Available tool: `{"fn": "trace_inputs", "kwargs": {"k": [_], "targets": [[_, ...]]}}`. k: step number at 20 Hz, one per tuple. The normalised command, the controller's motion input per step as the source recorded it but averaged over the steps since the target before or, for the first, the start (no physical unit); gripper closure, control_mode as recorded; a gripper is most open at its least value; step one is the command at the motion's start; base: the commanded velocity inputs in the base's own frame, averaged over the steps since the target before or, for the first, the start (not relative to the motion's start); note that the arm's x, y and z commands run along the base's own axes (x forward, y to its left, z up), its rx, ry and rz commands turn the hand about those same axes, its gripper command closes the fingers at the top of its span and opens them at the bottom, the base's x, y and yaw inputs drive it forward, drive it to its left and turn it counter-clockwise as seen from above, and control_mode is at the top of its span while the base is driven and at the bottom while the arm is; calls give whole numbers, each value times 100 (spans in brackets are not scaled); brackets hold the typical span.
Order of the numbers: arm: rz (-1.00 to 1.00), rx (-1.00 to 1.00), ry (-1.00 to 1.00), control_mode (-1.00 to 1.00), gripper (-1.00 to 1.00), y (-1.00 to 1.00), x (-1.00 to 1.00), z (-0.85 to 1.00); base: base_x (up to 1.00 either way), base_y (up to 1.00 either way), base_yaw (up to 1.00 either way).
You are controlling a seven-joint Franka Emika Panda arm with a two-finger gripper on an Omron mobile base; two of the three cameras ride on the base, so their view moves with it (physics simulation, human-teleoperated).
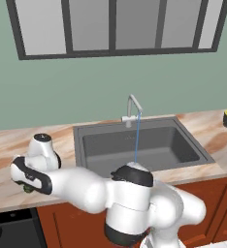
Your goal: Turn on the sink faucet. Then move the avocado from the counter to the sink. Turn off the sink. Move the vegetable from the sink to the pot next to the stove. Finally move the pot to the front center burner.
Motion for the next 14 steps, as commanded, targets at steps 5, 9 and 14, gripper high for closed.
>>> {"fn": "trace_inputs", "kwargs": {"k": [5,9,14], "targets": [[0,-4,10,-100,-100,0,0,-35,0,0,0],[0,-4,7,-100,-100,1,-1,-41,0,0,0],[0,-3,1,-100,100,11,11,-19,0,0,0]]}}
